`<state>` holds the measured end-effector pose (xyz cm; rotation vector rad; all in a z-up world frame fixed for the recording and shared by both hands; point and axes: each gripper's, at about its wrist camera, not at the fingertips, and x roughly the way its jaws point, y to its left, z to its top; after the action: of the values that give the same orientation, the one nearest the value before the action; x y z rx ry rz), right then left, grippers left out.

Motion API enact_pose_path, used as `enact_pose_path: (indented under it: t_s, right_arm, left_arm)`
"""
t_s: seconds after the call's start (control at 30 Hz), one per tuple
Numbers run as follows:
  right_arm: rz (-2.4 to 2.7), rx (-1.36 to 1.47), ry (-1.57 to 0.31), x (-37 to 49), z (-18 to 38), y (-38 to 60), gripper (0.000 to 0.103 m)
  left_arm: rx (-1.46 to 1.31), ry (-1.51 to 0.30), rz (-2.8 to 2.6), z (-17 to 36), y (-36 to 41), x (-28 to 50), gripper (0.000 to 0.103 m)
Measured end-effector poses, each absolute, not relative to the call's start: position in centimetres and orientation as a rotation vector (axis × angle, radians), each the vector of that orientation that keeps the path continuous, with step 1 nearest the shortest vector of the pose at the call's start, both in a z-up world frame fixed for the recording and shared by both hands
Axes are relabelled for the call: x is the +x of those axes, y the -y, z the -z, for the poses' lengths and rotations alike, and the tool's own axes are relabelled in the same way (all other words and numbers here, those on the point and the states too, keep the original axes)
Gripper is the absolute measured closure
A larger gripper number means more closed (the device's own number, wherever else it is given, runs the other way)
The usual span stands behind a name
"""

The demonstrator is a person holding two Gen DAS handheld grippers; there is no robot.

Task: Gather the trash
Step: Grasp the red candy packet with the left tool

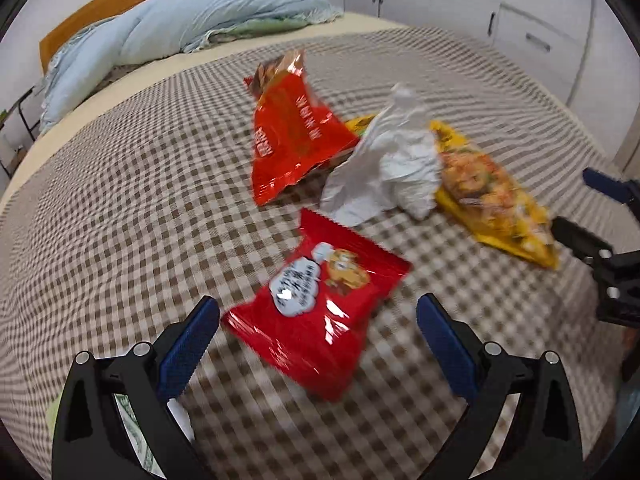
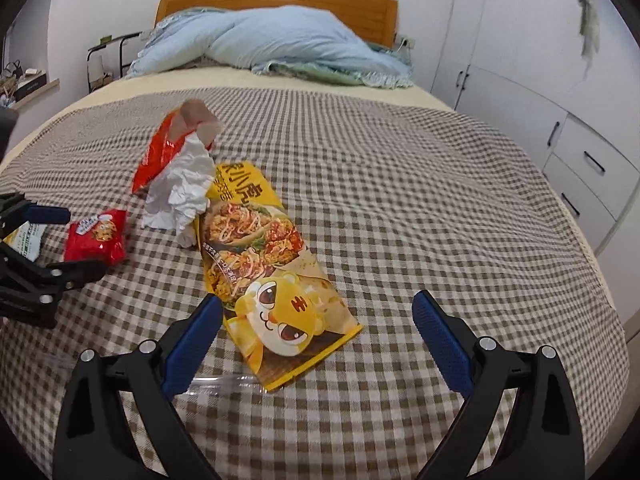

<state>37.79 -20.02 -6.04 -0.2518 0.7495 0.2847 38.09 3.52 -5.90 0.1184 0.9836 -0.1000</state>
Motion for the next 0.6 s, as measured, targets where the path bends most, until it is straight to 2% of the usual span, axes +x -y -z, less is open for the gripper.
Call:
enact_pose_path:
  t_s: [0.13, 0.2, 0.23, 0.27, 0.3, 0.37, 0.6]
  right_arm:
    - [-0.355, -0.247, -0.804, 39.3, 6.8, 19.5, 0.012]
    - [-0.362, -0.258, -0.814, 39.9, 7.1, 19.1, 0.012]
    - [-0.366, -0.264, -0.821, 40.3, 7.3, 19.0, 0.012]
    - [-0.367, -0.265, -0.828, 40.6, 7.6, 18.9, 0.012]
    - [-0.367, -0.264, -0.834, 40.9, 7.9, 18.8, 0.012]
    - [-0.367, -0.251, -0.848, 41.7, 8.4, 18.7, 0.012]
    - [-0.395, -0.242, -0.905, 42.8, 10.2, 18.0, 0.012]
  left_arm:
    - [0.015, -0.967, 0.116, 7.2, -4.3, 39.2, 0.008]
    - [0.003, -0.931, 0.101, 7.5, -4.6, 39.1, 0.015]
    - [-0.007, -0.911, 0.095, 7.3, -4.8, 38.9, 0.027]
    - [-0.031, -0.9, 0.119, 7.1, -5.1, 38.8, 0.049]
    - [-0.072, -0.897, 0.15, 7.1, -5.7, 38.7, 0.052]
    - [-0.119, -0.891, 0.169, 7.2, -6.5, 38.5, 0.056]
    - [-0.123, -0.876, 0.193, 7.2, -6.5, 37.6, 0.057]
